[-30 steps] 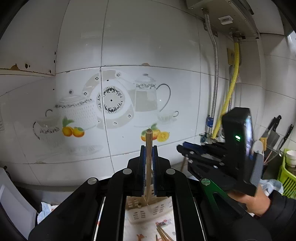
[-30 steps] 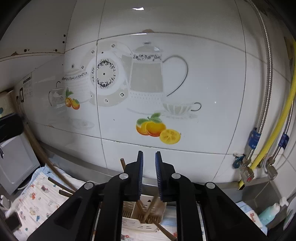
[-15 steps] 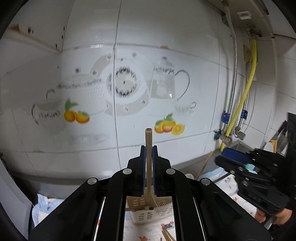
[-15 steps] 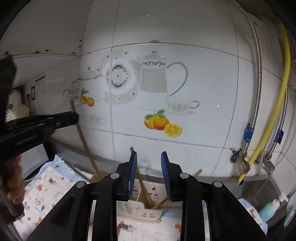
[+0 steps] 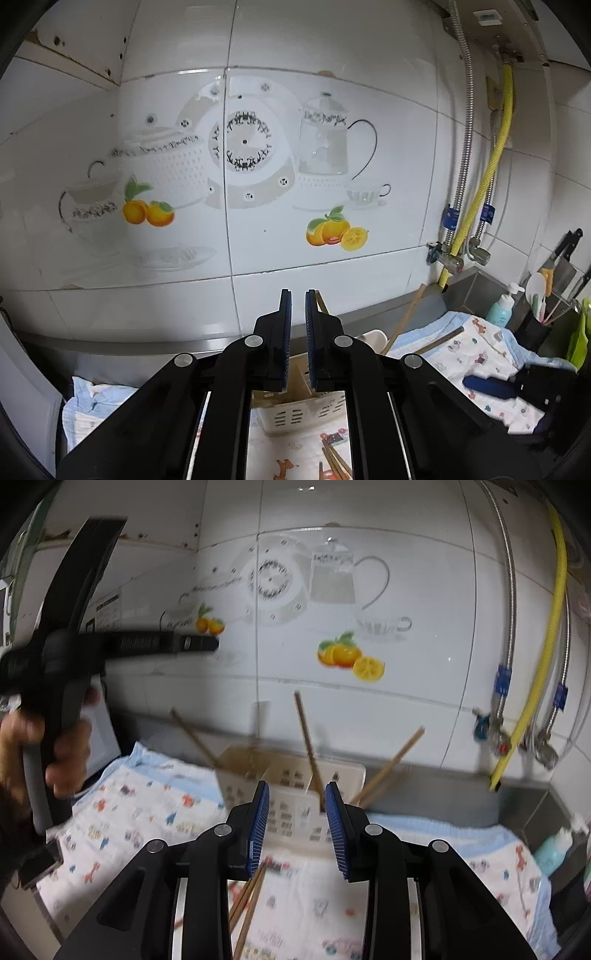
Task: Organize utensils
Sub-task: 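Move both open grippers back to the chopsticks on the blanket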
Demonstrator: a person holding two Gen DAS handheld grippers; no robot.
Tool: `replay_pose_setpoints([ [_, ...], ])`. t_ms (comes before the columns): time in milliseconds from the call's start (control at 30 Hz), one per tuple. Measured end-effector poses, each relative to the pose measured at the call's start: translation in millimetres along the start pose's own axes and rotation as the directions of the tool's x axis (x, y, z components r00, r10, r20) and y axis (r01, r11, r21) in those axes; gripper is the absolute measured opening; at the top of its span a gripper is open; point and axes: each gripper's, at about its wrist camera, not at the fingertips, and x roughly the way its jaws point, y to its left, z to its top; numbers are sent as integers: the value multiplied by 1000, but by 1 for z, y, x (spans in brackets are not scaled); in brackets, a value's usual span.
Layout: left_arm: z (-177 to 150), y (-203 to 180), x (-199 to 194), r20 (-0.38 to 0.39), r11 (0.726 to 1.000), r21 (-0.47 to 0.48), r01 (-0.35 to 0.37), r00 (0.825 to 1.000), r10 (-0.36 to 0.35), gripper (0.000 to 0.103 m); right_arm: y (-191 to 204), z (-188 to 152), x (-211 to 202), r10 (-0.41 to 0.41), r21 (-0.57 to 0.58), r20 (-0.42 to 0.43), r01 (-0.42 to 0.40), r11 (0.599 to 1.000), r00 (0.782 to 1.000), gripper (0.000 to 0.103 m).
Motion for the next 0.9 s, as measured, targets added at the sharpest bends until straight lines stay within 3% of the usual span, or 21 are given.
replay_pose_setpoints([
  [267, -29, -1, -46, -8, 1000, -2, 18, 1000, -18, 9, 31, -65, -20, 12, -18, -113, -14, 1000, 993, 31],
  [600, -122, 14, -97, -126, 998, -59, 28, 991, -35, 9, 56, -148, -28, 43, 73, -228, -27, 997, 973, 31],
  [733, -164, 22, -108, -189, 996, -84, 29, 981, -45, 9, 57, -165, -24, 67, 129, -254, -35, 991, 965, 31],
  [900, -210, 30, -109, -260, 993, -117, -3, 965, -27, 9, 66, -179, -15, 45, 113, -281, -13, 993, 959, 29],
])
